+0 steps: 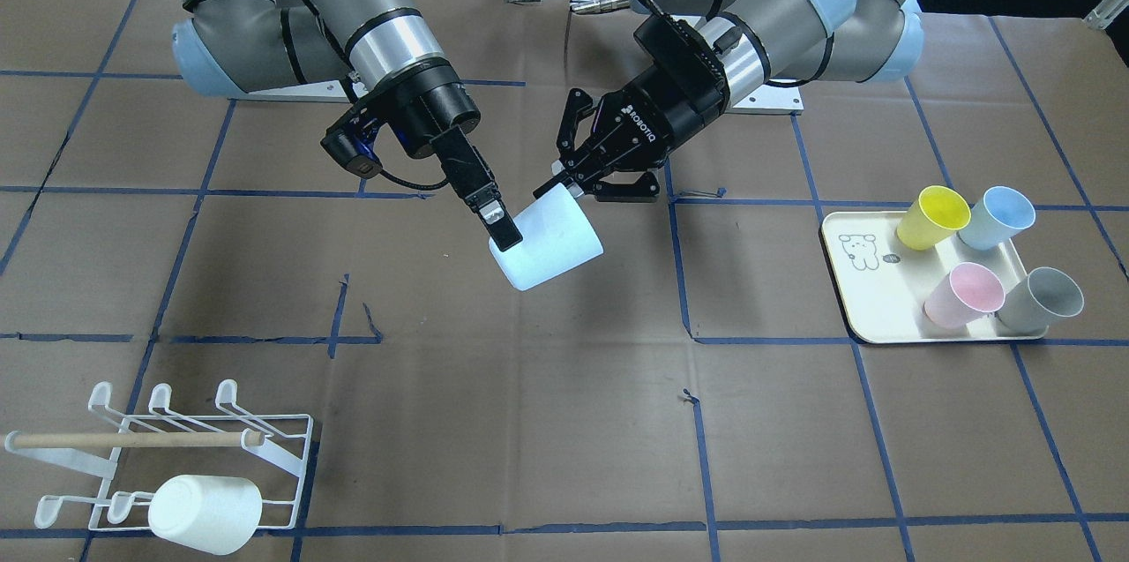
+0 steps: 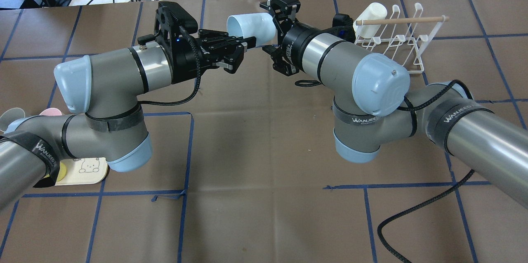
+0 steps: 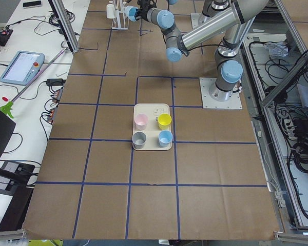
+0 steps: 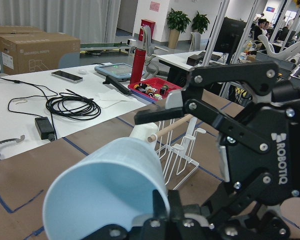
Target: Transfer IKEA cup to right arm and place on rack
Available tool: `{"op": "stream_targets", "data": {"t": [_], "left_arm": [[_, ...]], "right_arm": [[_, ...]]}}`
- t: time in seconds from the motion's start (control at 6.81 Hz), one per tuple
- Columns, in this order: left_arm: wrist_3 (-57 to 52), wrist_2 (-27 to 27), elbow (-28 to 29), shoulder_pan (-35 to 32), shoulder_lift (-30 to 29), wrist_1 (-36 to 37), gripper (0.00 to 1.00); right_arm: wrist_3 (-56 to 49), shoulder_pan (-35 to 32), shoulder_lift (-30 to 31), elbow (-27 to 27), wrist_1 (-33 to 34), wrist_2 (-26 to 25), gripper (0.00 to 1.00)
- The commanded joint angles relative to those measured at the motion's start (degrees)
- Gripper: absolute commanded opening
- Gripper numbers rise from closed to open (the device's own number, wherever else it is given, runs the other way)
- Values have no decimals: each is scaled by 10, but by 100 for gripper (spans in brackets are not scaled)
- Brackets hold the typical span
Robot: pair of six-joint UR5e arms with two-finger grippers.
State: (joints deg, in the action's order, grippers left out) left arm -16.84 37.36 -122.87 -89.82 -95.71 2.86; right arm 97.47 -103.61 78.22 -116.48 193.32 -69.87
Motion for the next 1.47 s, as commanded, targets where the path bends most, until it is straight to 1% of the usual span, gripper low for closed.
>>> {"op": "stream_targets", "data": {"t": [0.0, 0.29, 0.59, 0.88, 1.03, 1.17, 1.32], "left_arm": [[0, 0, 0, 0, 0, 0, 1], [0, 0, 0, 0, 0, 0, 1], [0, 0, 0, 0, 1, 0, 2], [0, 0, 1, 0, 1, 0, 2], [0, 1, 1, 0, 1, 0, 3], [0, 1, 1, 0, 1, -1, 3], [4, 1, 1, 0, 1, -1, 4]], "right_arm": [[0, -2, -12, 11, -1, -1, 99], [0, -12, -30, 20, 0, -1, 99], [6, -12, -29, 20, -1, -1, 96], [10, -12, -26, 21, -9, -1, 95], [10, -12, -25, 23, -9, 0, 88], [10, -12, -25, 24, -9, 0, 72], [10, -12, -25, 24, -9, 1, 61]]}}
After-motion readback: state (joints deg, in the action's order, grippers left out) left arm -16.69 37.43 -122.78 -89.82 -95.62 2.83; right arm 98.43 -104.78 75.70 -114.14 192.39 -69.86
